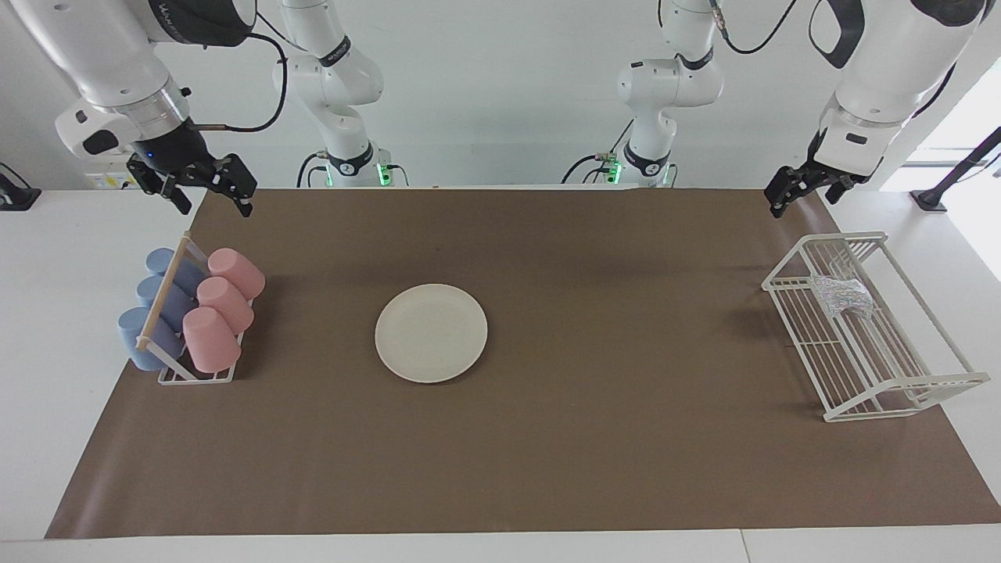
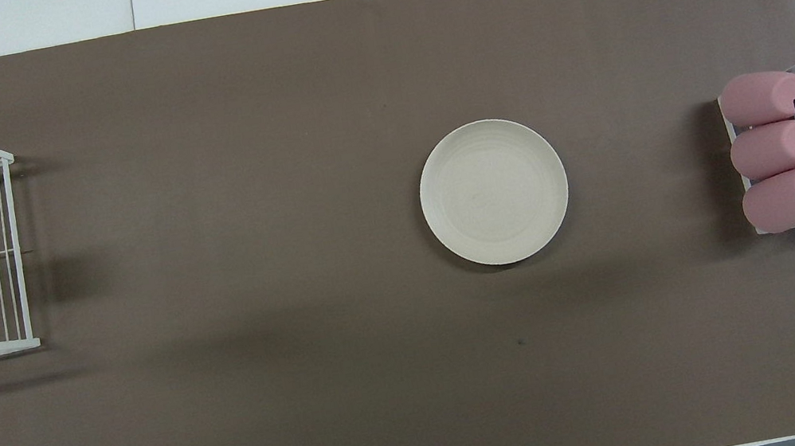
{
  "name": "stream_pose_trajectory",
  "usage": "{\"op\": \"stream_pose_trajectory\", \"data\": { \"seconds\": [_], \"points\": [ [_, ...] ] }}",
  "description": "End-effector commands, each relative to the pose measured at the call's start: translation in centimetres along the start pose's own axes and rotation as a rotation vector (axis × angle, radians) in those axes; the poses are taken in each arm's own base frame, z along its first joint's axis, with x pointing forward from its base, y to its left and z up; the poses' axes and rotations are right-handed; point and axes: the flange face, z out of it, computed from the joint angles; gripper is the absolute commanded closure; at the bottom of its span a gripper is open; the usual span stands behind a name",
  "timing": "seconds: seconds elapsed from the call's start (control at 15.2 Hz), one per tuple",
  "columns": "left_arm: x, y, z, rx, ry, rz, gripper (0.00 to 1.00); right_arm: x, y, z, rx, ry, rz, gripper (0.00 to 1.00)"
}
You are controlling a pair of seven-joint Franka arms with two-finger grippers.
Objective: Wipe plate with sponge
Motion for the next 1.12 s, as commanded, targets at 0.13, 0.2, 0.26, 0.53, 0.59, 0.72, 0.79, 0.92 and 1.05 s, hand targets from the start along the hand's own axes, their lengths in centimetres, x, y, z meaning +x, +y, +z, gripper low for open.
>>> {"op": "stream_pose_trajectory", "data": {
  "seconds": [0.13,0.2,0.26,0.53,0.59,0.72,0.79,0.92,1.05],
  "points": [
    [4.4,4.7,6.4,0.306,-0.016,0.089,0.00,-0.2,0.0,0.2,0.001,0.000,-0.013,0.00],
    [5.5,6.4,8.3,0.384,-0.022,0.103,0.00,-0.2,0.0,0.1,0.001,0.003,-0.014,0.00],
    [6.4,6.8,9.8,0.436,-0.031,0.112,0.00,-0.2,0.0,0.3,0.001,0.000,-0.013,0.00],
    [9.8,7.4,14.1,0.577,-0.037,0.157,0.00,-0.6,0.1,0.7,0.000,-0.011,-0.005,0.00],
    [10.6,7.7,15.7,0.640,-0.045,0.181,0.00,-0.6,0.1,0.7,0.000,-0.014,-0.004,0.00],
    [11.4,8.7,17.0,0.719,-0.049,0.214,0.00,-0.6,0.0,0.7,-0.001,-0.011,0.019,0.00],
    [11.7,8.4,17.3,0.724,-0.044,0.218,0.00,-0.6,0.0,0.6,-0.001,-0.010,0.041,0.00],
    [12.1,8.1,17.8,0.736,-0.033,0.226,0.00,-0.7,-0.3,0.7,-0.002,-0.019,0.123,0.00],
    [12.0,8.1,18.0,0.736,-0.035,0.228,0.00,-0.7,-0.7,0.7,-0.002,-0.019,0.177,0.00]
  ]
}}
